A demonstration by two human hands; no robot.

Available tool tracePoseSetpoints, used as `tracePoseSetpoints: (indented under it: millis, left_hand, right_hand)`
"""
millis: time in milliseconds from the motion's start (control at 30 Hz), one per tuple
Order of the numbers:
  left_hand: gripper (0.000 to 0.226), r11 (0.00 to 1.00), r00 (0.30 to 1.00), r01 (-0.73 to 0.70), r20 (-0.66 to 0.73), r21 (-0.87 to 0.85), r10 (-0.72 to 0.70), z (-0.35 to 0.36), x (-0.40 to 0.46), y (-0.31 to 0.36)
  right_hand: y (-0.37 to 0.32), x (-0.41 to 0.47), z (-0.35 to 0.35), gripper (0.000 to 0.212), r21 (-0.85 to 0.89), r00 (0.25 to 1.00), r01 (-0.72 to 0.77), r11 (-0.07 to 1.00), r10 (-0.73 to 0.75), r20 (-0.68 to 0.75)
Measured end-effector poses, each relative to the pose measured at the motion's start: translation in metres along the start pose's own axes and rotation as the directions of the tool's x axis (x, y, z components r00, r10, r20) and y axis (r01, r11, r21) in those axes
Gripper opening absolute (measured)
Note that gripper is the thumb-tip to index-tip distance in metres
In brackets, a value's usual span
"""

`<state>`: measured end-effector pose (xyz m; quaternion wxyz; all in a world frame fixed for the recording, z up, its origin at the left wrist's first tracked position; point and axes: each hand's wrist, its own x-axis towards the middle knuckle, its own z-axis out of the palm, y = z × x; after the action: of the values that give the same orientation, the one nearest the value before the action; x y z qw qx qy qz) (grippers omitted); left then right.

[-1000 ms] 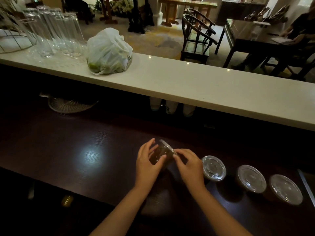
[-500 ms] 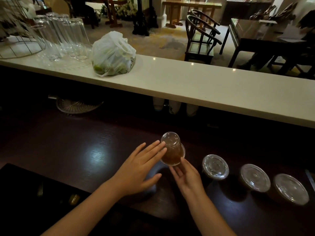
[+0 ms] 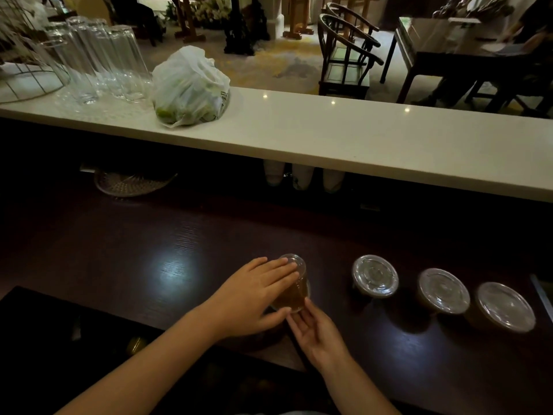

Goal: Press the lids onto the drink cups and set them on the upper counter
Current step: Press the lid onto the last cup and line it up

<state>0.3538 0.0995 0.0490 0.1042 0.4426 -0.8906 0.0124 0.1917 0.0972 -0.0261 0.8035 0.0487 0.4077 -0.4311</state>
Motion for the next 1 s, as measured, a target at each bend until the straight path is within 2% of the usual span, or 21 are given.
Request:
tracePoseSetpoints:
  millis: [200, 367, 433, 500, 567, 600, 633, 667, 700, 733, 767, 800, 867, 933, 1000]
  left_hand:
    - [0.06, 1.0, 1.0, 0.01, -0.01, -0.021, -0.01, 0.002, -0.002, 0.003]
    - [0.062, 0.994, 0.993, 0.068, -0.087, -0.083, -0.075, 0.004, -0.003, 0.006]
    - [0.063, 0.963, 0.977, 0.156, -0.107, -0.221, -0.183, 0.01, -0.009, 0.008]
    - [0.063, 0.861, 0.936, 0.272, -0.09, -0.429, -0.341, 0.018, -0.013, 0.014]
    - [0.059, 0.67, 0.859, 0.39, -0.013, -0.632, -0.512, 0.027, -0.013, 0.024]
    - [0.052, 0.534, 0.801, 0.45, 0.059, -0.716, -0.596, 0.031, -0.01, 0.029]
    - [0.042, 0.308, 0.72, 0.498, 0.189, -0.81, -0.668, 0.032, -0.006, 0.034]
    - [0.034, -0.034, 0.621, 0.496, 0.382, -0.867, -0.685, 0.032, 0.0, 0.037]
    - [0.031, -0.381, 0.552, 0.425, 0.569, -0.821, -0.61, 0.032, 0.005, 0.038]
    - [0.037, -0.645, 0.542, 0.312, 0.688, -0.698, -0.483, 0.034, 0.009, 0.038]
    - [0.046, -0.803, 0.56, 0.198, 0.737, -0.562, -0.378, 0.036, 0.012, 0.037]
    - [0.055, -0.888, 0.583, 0.102, 0.75, -0.448, -0.311, 0.038, 0.013, 0.036]
    - [0.066, -0.952, 0.621, -0.04, 0.739, -0.304, -0.262, 0.042, 0.018, 0.032]
    - [0.067, -0.966, 0.625, -0.087, 0.742, -0.243, -0.243, 0.045, 0.025, 0.031]
    - [0.067, -0.974, 0.62, -0.066, 0.756, -0.217, -0.211, 0.051, 0.031, 0.031]
  right_hand:
    - [-0.004, 0.004, -0.003, 0.014, -0.001, 0.999, 0.033, 0.999, -0.033, 0.01]
    - [-0.023, 0.005, 0.005, 0.014, -0.138, 0.984, 0.178, 0.974, -0.179, 0.004]
    - [-0.034, 0.004, 0.013, 0.012, -0.272, 0.958, 0.28, 0.921, -0.286, 0.018]
    - [-0.046, 0.004, 0.02, 0.008, -0.457, 0.904, 0.402, 0.794, -0.424, 0.058]
    - [-0.057, 0.008, 0.027, 0.014, -0.637, 0.813, 0.507, 0.581, -0.568, 0.129]
    - [-0.062, 0.011, 0.028, 0.019, -0.713, 0.758, 0.545, 0.441, -0.622, 0.194]
    - [-0.066, 0.014, 0.029, 0.02, -0.775, 0.699, 0.567, 0.28, -0.662, 0.272]
    - [-0.07, 0.016, 0.029, 0.019, -0.816, 0.635, 0.569, 0.106, -0.687, 0.353]
    - [-0.073, 0.017, 0.029, 0.015, -0.828, 0.564, 0.556, -0.075, -0.698, 0.442]
    - [-0.074, 0.015, 0.029, 0.011, -0.805, 0.487, 0.535, -0.255, -0.686, 0.541]
    - [-0.075, 0.013, 0.03, 0.011, -0.746, 0.409, 0.513, -0.424, -0.644, 0.647]
    - [-0.076, 0.009, 0.031, 0.011, -0.656, 0.334, 0.488, -0.576, -0.571, 0.75]
    - [-0.074, 0.004, 0.03, 0.009, -0.457, 0.241, 0.426, -0.781, -0.389, 0.889]
    - [-0.074, 0.006, 0.022, 0.011, -0.327, 0.21, 0.385, -0.863, -0.263, 0.942]
    - [-0.075, 0.009, 0.012, 0.012, -0.285, 0.222, 0.378, -0.881, -0.213, 0.951]
